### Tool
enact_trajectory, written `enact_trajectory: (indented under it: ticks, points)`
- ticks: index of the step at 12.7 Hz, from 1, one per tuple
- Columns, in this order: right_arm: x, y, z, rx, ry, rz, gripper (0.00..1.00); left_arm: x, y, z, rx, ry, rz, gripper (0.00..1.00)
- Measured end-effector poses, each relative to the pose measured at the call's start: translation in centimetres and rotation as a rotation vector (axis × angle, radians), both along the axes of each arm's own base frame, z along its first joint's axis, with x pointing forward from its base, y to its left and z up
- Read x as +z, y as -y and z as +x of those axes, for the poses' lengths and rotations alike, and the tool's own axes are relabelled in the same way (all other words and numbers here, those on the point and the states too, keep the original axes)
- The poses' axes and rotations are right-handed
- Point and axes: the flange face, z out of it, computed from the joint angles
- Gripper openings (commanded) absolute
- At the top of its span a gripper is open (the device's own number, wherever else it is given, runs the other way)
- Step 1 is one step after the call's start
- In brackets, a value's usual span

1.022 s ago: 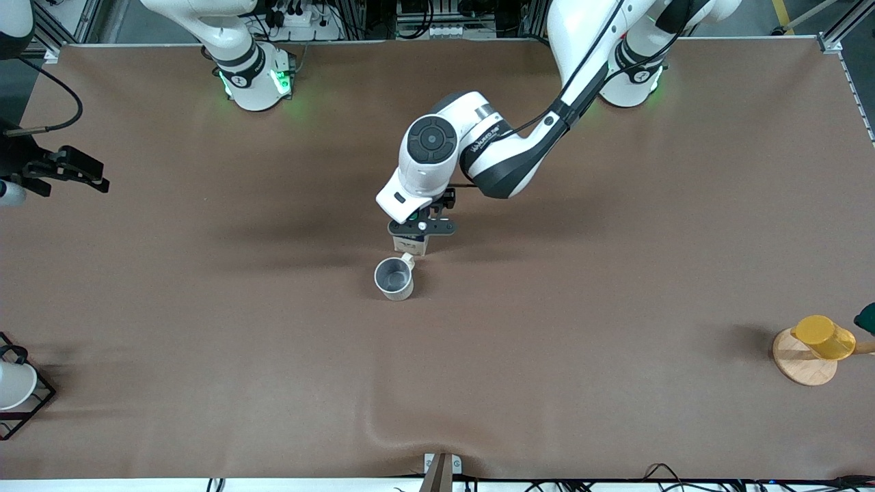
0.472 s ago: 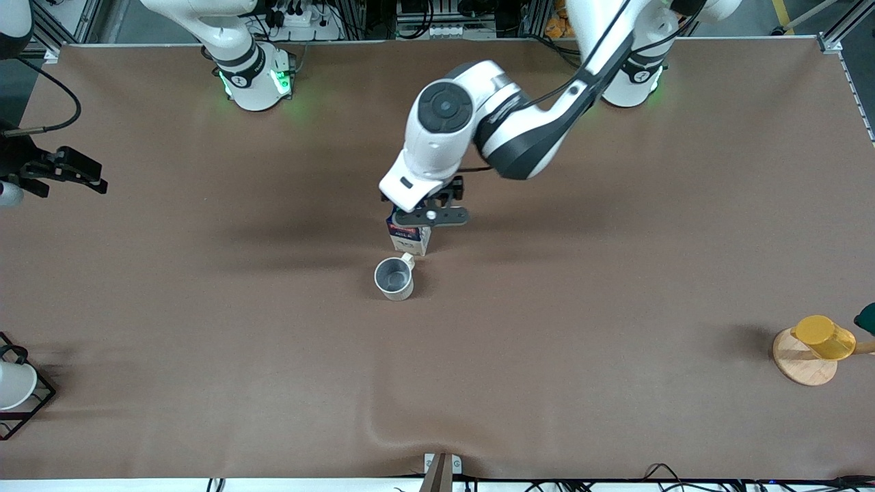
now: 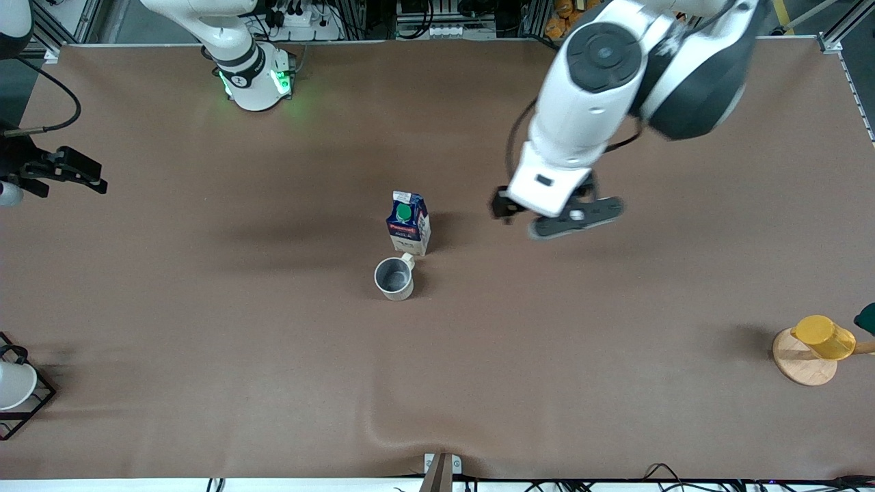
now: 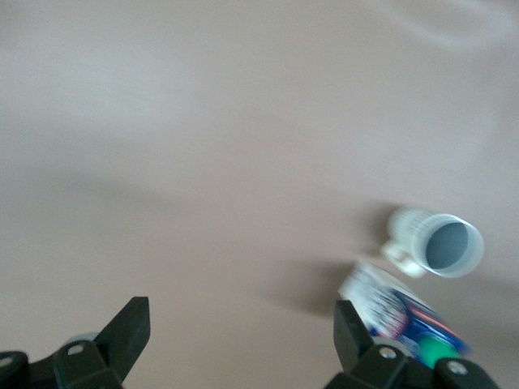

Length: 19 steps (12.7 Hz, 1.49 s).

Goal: Place milk next to cup

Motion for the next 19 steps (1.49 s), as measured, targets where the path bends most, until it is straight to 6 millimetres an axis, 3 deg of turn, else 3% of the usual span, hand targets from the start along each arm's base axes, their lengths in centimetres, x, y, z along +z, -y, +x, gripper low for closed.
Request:
enact_trajectory:
  ticks: [2,6,11,15,19]
  points:
    - [0.0,0.0,0.0,0.0,0.0,0.0,1.0,1.8,-3.3,0.3,0.008,0.013,0.065,1.0]
    - [0.0,0.0,0.0,0.001,0.004,0.0,1.0,4.2,-13.7,3.1,-0.048,-0.014,0.08,1.0]
    - [-0.3,-0.2,0.2,0.003,0.001,-0.001,1.0,5.1,-22.2,4.0,-0.163,-0.068,0.018,1.0]
    - [-0.2,-0.2,0.3,0.003,0.004,-0.001,1.0,5.2,-26.1,1.2,-0.144,-0.079,-0.025,1.0]
    - [-0.2,-0.1,0.3,0.003,0.006,-0.001,1.0,5.0,-27.1,-1.2,-0.167,-0.061,-0.019,1.0]
